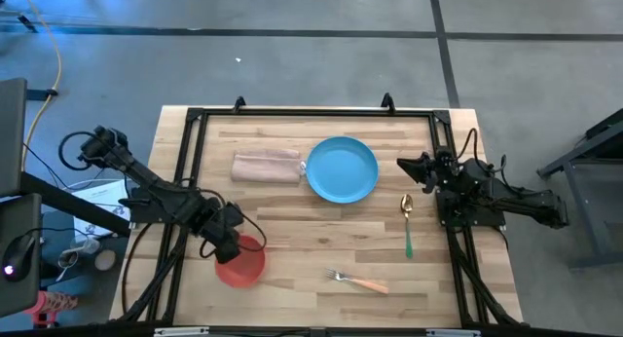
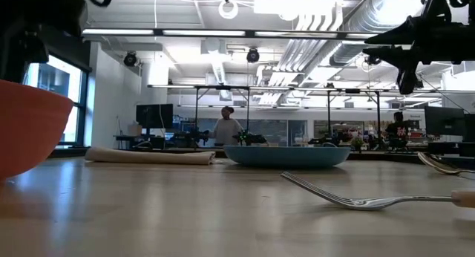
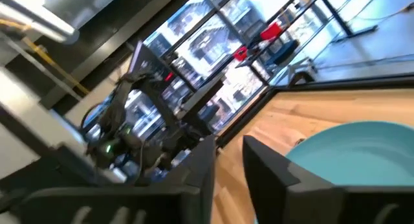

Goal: Set table place
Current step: Stack the orange bowl on top of the blue plate

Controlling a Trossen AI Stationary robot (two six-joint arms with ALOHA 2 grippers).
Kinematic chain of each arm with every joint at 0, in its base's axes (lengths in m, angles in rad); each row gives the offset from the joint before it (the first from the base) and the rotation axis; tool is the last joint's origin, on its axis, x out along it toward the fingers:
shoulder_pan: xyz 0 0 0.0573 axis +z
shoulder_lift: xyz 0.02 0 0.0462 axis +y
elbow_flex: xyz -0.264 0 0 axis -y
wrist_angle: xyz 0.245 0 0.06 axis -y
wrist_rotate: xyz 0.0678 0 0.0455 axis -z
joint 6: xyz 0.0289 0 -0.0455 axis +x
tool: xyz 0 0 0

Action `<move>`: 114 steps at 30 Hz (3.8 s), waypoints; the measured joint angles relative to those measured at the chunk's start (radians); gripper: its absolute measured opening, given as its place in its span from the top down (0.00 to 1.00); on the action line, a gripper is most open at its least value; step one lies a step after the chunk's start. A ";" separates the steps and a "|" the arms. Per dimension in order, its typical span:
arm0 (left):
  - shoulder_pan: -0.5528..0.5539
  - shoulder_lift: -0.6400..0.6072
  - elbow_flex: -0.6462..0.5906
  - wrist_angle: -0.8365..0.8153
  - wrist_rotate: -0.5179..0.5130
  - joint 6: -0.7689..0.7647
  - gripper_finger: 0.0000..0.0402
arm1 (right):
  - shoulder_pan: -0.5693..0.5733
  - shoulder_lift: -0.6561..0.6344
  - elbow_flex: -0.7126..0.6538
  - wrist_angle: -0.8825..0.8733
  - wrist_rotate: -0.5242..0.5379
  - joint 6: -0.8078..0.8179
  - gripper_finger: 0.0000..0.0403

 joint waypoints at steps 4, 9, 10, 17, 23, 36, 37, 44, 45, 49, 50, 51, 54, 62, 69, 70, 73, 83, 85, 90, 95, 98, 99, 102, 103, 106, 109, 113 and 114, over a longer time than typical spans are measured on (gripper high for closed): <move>0.000 0.058 0.000 0.008 0.007 0.013 0.44 | 0.000 0.003 0.000 0.001 0.037 -0.016 0.71; 0.000 0.142 0.000 0.025 0.018 0.017 0.43 | 0.000 0.005 0.000 0.002 0.039 -0.037 0.67; 0.000 0.160 0.000 0.031 0.019 0.017 0.43 | 0.000 0.005 0.000 0.001 0.039 -0.036 0.66; 0.001 0.238 0.000 0.112 0.052 0.021 0.47 | 0.000 0.005 0.000 0.001 0.033 -0.044 0.67; 0.003 0.246 0.004 0.149 0.072 -0.056 0.91 | 0.000 0.005 0.000 0.000 0.033 -0.033 0.68; 0.264 0.239 0.304 -0.114 -0.402 0.014 0.99 | 0.000 0.132 0.159 -0.035 0.078 -0.172 0.99; 0.295 0.239 0.338 -0.117 -0.462 0.053 1.00 | 0.000 0.170 0.195 -0.044 0.085 -0.190 0.99; 0.529 0.239 0.528 -0.030 -0.748 0.359 1.00 | 0.002 0.584 0.503 -0.144 0.142 -0.327 1.00; 0.561 0.239 0.544 -0.003 -0.764 0.401 1.00 | 0.006 0.654 0.556 -0.167 0.159 -0.357 1.00; 0.674 0.239 0.579 0.110 -0.755 0.543 1.00 | 0.039 0.928 0.796 -0.307 0.257 -0.489 1.00; 0.694 0.239 0.584 0.132 -0.742 0.570 1.00 | 0.045 0.993 0.863 -0.350 0.267 -0.528 1.00; 0.710 0.239 0.584 0.156 -0.732 0.593 1.00 | 0.049 1.056 0.933 -0.388 0.267 -0.569 1.00; 0.745 0.239 0.584 0.203 -0.688 0.652 1.00 | 0.055 1.231 1.135 -0.509 0.243 -0.669 0.97; 0.762 0.239 0.584 0.227 -0.675 0.740 1.00 | 0.023 1.617 1.676 -0.817 0.237 -0.782 0.76; 0.761 0.237 0.584 0.221 -0.679 0.782 1.00 | 0.003 1.826 2.058 -1.121 0.267 -0.760 0.58; 0.761 0.237 0.584 0.219 -0.679 0.785 1.00 | 0.003 1.849 2.086 -1.159 0.267 -0.742 0.57; 0.760 0.237 0.583 0.215 -0.679 0.807 1.00 | -0.002 1.892 2.122 -1.219 0.253 -0.689 0.54; 0.760 0.240 0.581 0.198 -0.677 0.844 1.00 | 0.006 1.911 2.117 -1.275 0.257 -0.654 0.54; 0.760 0.239 0.584 0.203 -0.680 0.836 1.00 | 0.007 1.887 2.135 -1.308 0.257 -0.648 0.54; 0.760 0.239 0.584 0.226 -0.680 0.835 1.00 | 0.023 1.810 2.150 -1.474 0.321 -0.560 0.54; 0.760 0.239 0.584 0.268 -0.681 0.822 1.00 | 0.098 1.773 2.149 -1.646 0.467 -0.371 0.54; 0.760 0.239 0.584 0.306 -0.681 0.817 1.00 | 0.174 1.773 2.130 -1.609 0.538 -0.334 0.54; 0.760 0.239 0.584 0.316 -0.681 0.817 1.00 | 0.200 1.772 2.108 -1.570 0.567 -0.331 0.54; 0.760 0.239 0.584 0.346 -0.681 0.817 1.00 | 0.271 1.775 2.032 -1.493 0.673 -0.319 0.54; 0.760 0.239 0.584 0.353 -0.681 0.817 1.00 | 0.290 1.773 1.998 -1.454 0.712 -0.312 0.54; 0.760 0.239 0.584 0.365 -0.677 0.817 1.00 | 0.335 1.775 1.901 -1.380 0.807 -0.286 0.54; 0.760 0.239 0.584 0.380 -0.641 0.817 1.00 | 0.354 1.775 1.835 -1.309 0.877 -0.260 0.54; 0.760 0.239 0.584 0.379 -0.631 0.817 1.00 | 0.350 1.775 1.802 -1.270 0.889 -0.255 0.54; 0.760 0.239 0.584 0.377 -0.630 0.817 1.00 | 0.344 1.774 1.802 -1.268 0.890 -0.244 0.54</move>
